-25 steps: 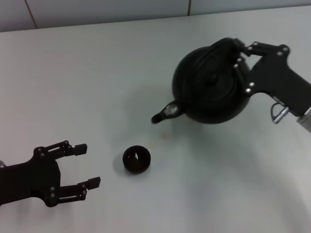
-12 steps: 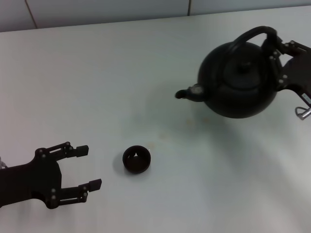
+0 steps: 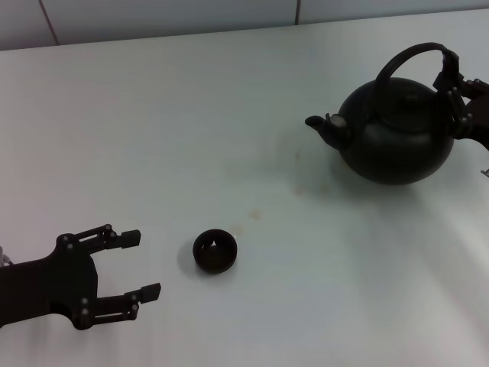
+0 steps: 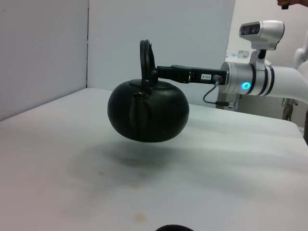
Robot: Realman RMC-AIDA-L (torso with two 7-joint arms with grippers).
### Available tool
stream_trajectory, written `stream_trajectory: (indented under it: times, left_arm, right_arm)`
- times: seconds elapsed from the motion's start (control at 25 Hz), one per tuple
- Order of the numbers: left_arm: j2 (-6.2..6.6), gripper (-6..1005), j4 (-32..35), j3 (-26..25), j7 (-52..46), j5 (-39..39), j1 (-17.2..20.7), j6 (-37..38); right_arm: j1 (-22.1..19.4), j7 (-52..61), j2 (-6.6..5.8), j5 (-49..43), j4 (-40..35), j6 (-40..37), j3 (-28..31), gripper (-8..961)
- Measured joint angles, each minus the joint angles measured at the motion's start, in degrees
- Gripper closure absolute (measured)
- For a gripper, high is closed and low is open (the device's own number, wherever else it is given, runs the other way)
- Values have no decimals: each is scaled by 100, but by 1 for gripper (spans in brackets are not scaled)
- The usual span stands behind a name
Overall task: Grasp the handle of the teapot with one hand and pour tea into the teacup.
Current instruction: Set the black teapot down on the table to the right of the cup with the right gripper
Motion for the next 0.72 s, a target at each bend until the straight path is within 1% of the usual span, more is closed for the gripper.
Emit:
stream_trajectory:
  times: [0.28,0.72]
  left_arm:
    - [0,186,-5,-1,0,0,15,0]
    - [0,186,-19,-1,0,0,12,0]
  right_arm:
    - [12,-10,7,-5,-12,31,-9,861]
    - [159,-3,10,-17,-12,322,-63,861]
